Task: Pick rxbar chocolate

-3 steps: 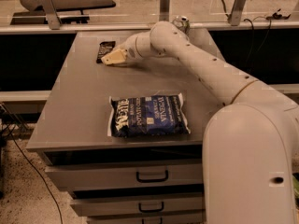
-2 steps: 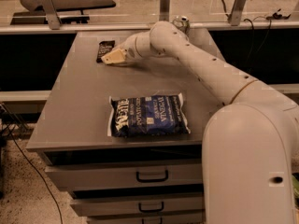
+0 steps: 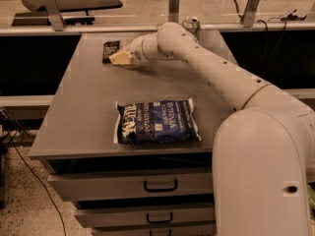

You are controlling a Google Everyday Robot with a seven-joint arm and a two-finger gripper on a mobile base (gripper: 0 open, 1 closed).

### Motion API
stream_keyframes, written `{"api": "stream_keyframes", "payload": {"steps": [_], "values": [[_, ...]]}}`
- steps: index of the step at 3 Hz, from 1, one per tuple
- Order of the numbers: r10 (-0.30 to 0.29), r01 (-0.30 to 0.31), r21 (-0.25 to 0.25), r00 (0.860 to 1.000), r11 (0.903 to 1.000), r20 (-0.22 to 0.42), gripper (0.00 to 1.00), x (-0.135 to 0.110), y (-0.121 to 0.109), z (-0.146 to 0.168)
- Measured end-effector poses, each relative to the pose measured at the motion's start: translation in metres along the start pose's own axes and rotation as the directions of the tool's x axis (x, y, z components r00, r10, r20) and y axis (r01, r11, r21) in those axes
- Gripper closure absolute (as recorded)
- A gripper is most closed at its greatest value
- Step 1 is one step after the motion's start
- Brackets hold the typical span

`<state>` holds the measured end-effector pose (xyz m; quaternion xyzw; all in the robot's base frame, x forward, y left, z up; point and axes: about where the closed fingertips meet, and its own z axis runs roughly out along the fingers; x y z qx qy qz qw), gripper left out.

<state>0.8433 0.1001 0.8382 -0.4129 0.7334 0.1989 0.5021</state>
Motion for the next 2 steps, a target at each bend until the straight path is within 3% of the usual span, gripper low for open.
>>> {"api": "stream_keyframes", "payload": {"steps": [2], "values": [[0.0,0.0,0.0,1.0,1.0,0.0,1.0,-0.0001,0.0,-0.0001]]}}
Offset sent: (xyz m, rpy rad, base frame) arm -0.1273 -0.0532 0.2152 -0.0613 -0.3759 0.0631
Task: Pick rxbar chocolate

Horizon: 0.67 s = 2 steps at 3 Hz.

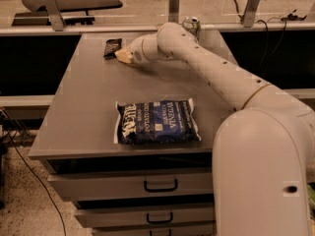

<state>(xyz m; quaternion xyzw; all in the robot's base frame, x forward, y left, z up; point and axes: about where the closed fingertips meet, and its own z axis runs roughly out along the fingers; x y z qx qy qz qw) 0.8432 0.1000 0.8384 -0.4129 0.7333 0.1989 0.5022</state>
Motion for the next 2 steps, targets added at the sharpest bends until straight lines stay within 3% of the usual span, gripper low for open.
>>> {"api": "stream_keyframes", "payload": {"steps": [1,2], "values": [[0.0,0.0,0.0,1.0,1.0,0.0,1.0,0.0,0.0,0.0],[-0.075,0.074,0.033,0.997,0.9967,0.014,1.0,-0.026,0.008,-0.039]]}}
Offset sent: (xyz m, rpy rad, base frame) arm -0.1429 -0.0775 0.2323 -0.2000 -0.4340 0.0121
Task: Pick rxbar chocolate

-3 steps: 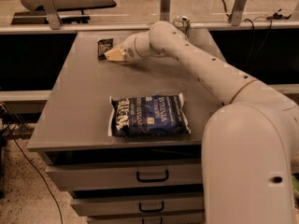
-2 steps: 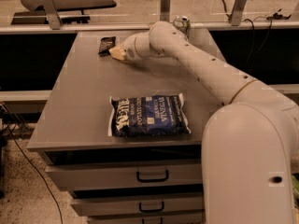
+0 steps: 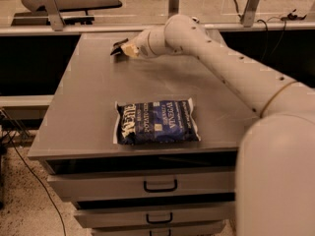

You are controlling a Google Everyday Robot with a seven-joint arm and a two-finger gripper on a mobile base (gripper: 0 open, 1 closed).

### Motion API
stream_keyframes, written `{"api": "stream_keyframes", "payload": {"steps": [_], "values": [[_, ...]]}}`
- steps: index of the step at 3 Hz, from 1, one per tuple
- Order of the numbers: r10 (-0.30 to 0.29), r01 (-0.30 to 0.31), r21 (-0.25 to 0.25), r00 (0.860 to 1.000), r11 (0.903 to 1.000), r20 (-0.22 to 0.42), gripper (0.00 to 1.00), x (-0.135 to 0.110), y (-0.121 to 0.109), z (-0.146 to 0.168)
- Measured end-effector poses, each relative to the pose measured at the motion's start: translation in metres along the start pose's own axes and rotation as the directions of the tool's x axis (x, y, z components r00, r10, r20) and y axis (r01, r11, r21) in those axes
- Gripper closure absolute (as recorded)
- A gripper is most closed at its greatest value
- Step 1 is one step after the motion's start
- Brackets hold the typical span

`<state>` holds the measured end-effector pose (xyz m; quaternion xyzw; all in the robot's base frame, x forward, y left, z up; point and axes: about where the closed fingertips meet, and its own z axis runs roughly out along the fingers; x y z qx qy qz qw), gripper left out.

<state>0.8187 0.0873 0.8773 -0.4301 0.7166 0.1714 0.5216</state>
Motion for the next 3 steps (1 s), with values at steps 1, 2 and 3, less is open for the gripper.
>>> {"api": "stream_keyframes", "payload": {"steps": [1,2,3], "values": [[-0.189,0.188,0.076,0.982,0.9793,0.013,1.0,-0.06,0.009,-0.083],[-0.25,0.245,0.11,0.968,0.9631,0.033,1.0,-0.097,0.014,-0.114],[-0.246,0.241,0.106,0.969,0.9646,0.031,1.0,-0.093,0.013,-0.11]]}}
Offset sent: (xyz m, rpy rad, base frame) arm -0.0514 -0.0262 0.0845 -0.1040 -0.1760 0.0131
